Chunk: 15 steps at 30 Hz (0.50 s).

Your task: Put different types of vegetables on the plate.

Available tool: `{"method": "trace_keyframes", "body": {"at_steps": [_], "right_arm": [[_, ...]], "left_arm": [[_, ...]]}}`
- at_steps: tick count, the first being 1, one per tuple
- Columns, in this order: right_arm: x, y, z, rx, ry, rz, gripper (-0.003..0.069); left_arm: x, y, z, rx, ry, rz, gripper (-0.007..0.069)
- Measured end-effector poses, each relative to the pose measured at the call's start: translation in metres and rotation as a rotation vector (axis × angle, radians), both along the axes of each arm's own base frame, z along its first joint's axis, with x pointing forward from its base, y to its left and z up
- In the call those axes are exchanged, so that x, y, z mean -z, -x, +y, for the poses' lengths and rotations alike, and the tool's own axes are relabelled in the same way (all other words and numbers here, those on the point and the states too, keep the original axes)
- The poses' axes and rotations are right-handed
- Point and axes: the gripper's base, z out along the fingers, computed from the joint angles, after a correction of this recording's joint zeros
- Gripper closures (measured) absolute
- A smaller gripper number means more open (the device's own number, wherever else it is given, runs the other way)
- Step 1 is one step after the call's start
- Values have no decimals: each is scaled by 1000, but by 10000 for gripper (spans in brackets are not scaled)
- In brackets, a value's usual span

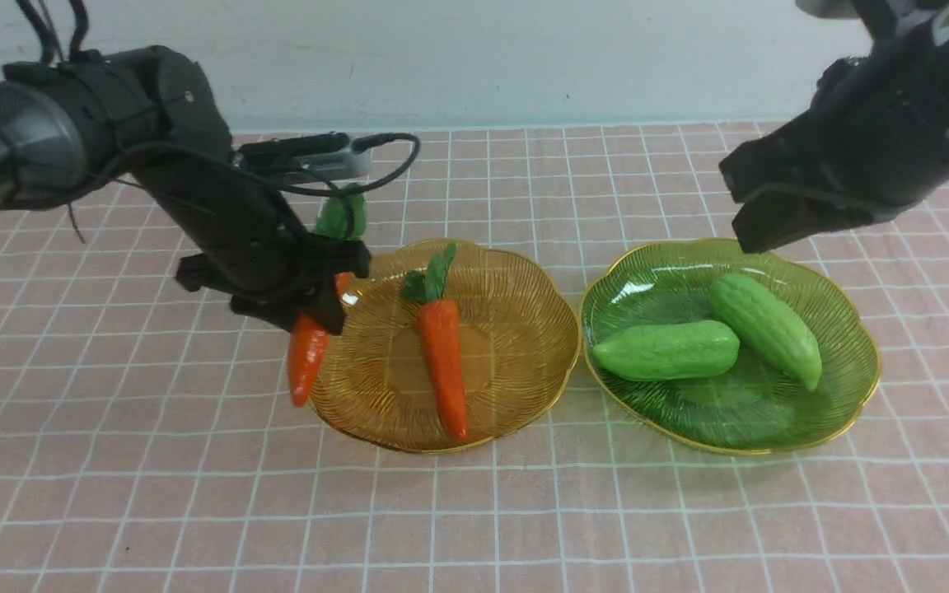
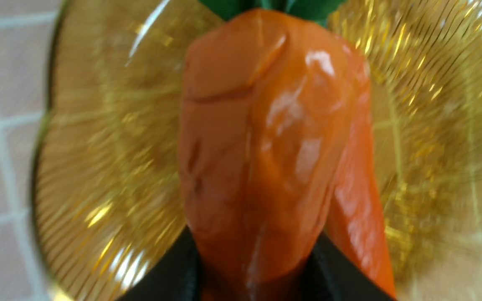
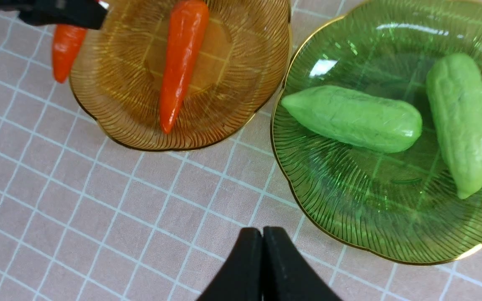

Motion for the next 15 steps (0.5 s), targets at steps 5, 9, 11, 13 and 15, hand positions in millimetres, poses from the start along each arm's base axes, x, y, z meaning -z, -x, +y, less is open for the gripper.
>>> {"method": "trace_keyframes", "body": {"at_steps": [5,9,11,13,15], "right_arm": [[-32,36,-19,13,-5,-133,674],[-54,66,-37,37,16,-248,674],[-61,78,-45,52,31,-295,674],[-67,94,-56,84,51,-347,674],[-69,108,-65,110,57,-379,674]], "left_arm": [[20,-8,-7,10,4,17,326],[21,-10,-7,6,7,1,213],[21,-10,-7,4,10,-1,185],[21,-10,-8,2,16,0,173],[20,-10,-8,1,20,2,175]]}}
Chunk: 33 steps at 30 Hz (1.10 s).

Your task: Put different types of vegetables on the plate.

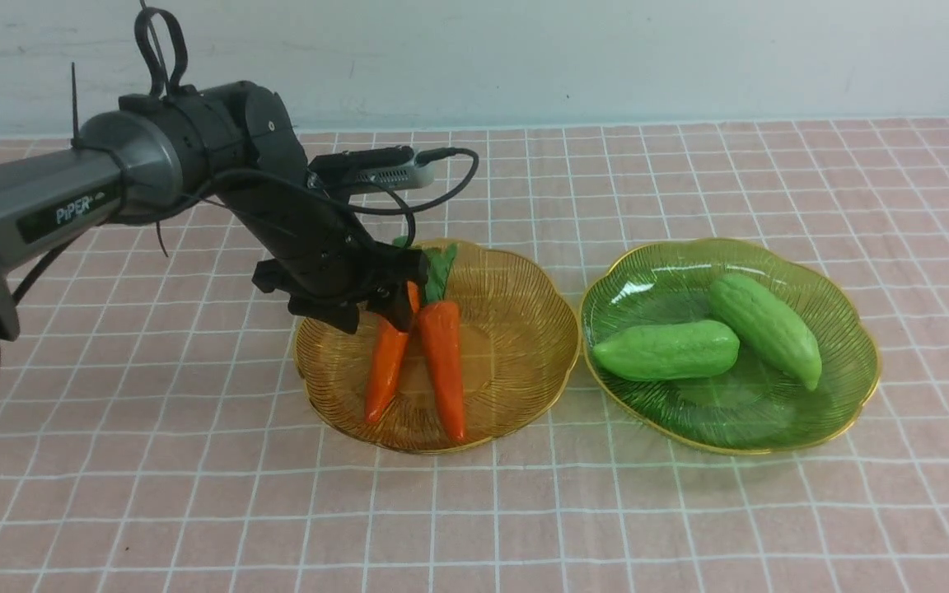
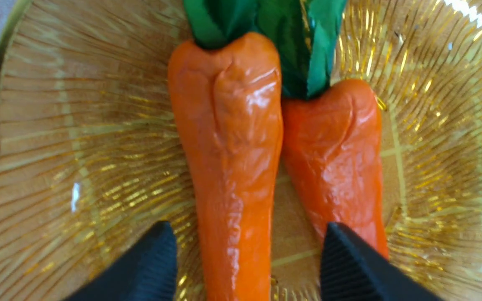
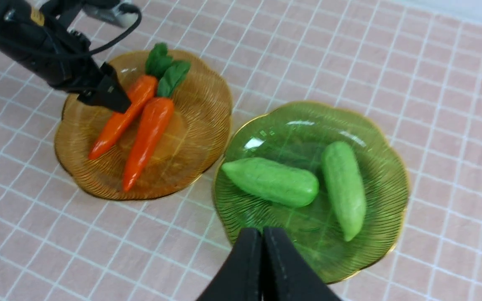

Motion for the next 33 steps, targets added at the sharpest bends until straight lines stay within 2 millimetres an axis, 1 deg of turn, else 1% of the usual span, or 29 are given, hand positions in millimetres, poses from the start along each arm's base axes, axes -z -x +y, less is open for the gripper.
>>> {"method": "trace_keyframes", "body": {"at_steps": [3,4,6,7,8,9,10,11,12,13,14,15,17,19,20,22,25,33], "right_arm": [[8,17,-11,32,14,-15,674],[14,23,-14,42,19,-15,674],[27,32,-19,58,17,-20,674],[40,34,-20,63,13,-40,674],[45,38,-22,62,-6,-80,674],[56,41,-22,59,-15,-98,674],[62,41,-22,52,-32,-143,674],[83,41,-21,38,-49,-192,674],[97,40,-19,23,-63,-243,674],[102,38,-19,16,-67,-265,674],[113,35,-16,1,-76,-307,674],[118,34,-15,-14,-89,-366,674],[132,30,-11,-38,-99,-423,674],[139,28,-8,-66,-132,-518,674],[141,28,-7,-71,-137,-529,674],[141,27,-6,-83,-156,-579,674],[136,28,-4,-102,-191,-668,674],[135,28,-4,-104,-194,-677,674]], "left_arm": [[-1,1,0,3,2,6,219],[-5,2,0,3,3,1,260],[-14,4,1,6,2,-21,372],[-17,4,1,7,2,-26,404],[-21,6,2,9,1,-34,435],[-24,6,2,10,0,-39,479],[-26,7,2,11,0,-43,511],[-30,8,3,13,0,-46,540],[-32,9,3,16,-1,-44,571],[-33,10,3,18,-1,-43,592],[-35,11,3,19,-1,-44,602],[-35,11,3,20,-1,-43,616],[-35,12,3,24,-3,-35,626],[-35,13,3,29,-6,-29,628],[-35,13,3,29,-7,-28,628],[-35,13,3,30,-8,-29,628],[-35,13,4,39,-17,-32,628],[-36,13,5,47,-25,-43,628]]}}
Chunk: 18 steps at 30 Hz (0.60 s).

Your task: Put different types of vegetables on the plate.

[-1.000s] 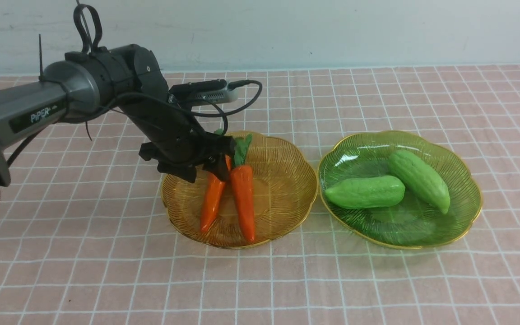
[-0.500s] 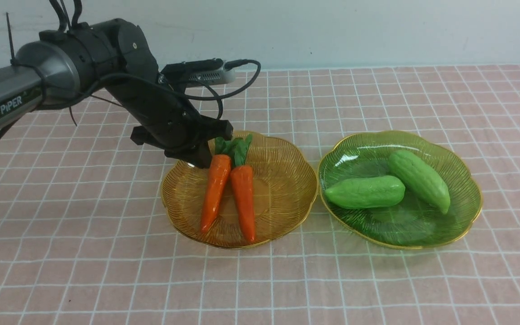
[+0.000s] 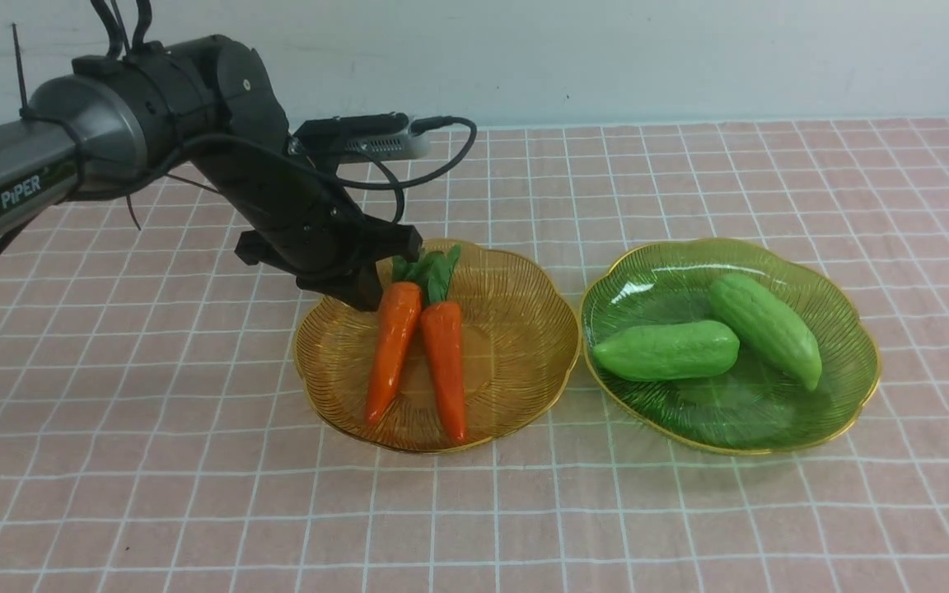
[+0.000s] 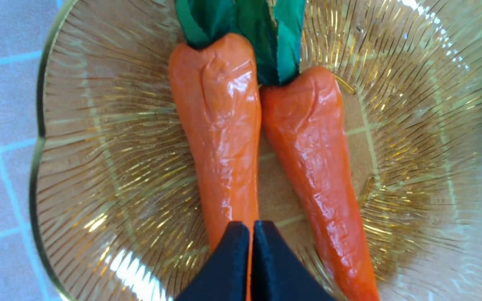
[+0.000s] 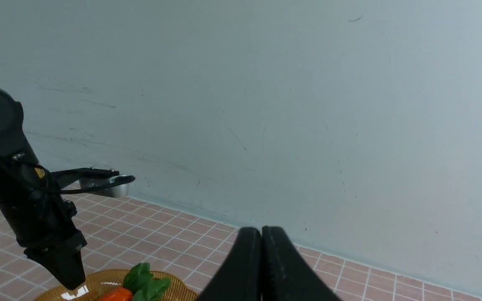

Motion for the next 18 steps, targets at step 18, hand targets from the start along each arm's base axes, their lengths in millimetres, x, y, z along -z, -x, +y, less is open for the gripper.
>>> {"method": "trace_keyframes", "body": {"at_steps": [18], "right_arm": [[84,37,-26,131,-23,121,674]], "left_arm": [[-71,36,5,42,41,-61,628]]}}
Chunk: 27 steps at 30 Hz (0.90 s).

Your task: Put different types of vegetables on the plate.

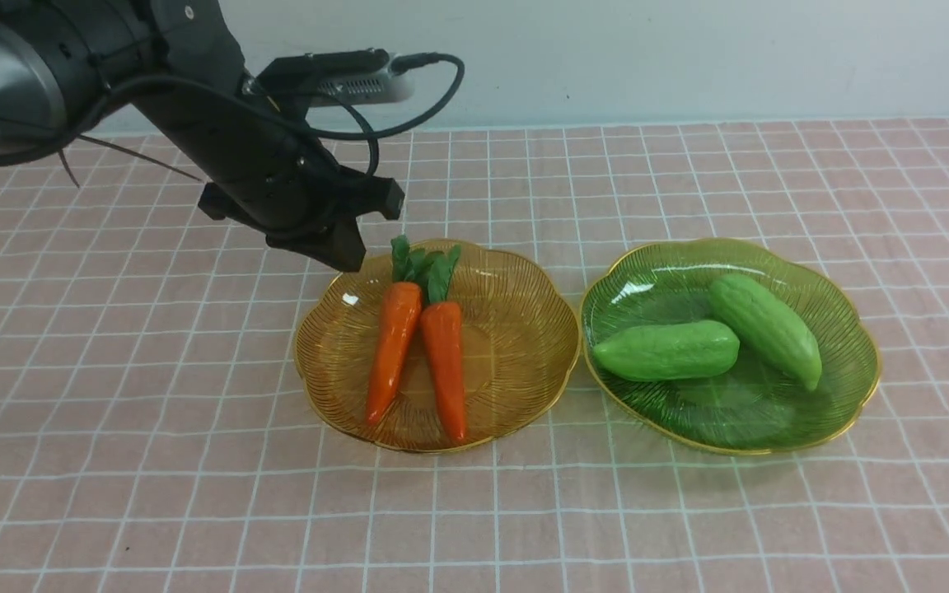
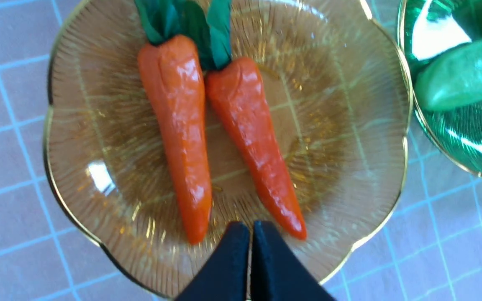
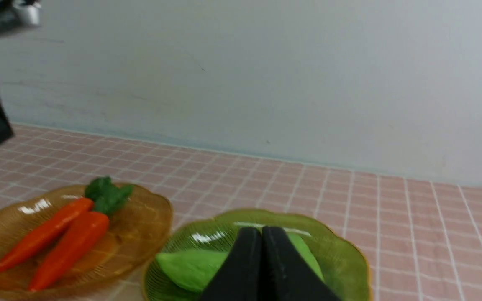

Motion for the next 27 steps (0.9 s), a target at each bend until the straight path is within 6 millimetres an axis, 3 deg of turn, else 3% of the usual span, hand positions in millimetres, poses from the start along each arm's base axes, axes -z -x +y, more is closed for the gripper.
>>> {"method": "trace_keyframes", "body": {"at_steps": [3,8,14,22,27], "right_arm": [[37,12,-11,106,2,49,674],[71,19,-16,175,-5,108,674],[77,21,-16,189,-43,159,674],[77,21,-17,203,-43,164,674],[77,21,-17,203,-43,164,674]], "left_arm": [[1,4,-1,16,-3,41,628],[-19,19,3,33,-5,30,628],[-64,49,13,49,-15,-75,628],[-97,80,25,76,-71,-167,628],[-115,115,39,65,-120,-235,628]]}}
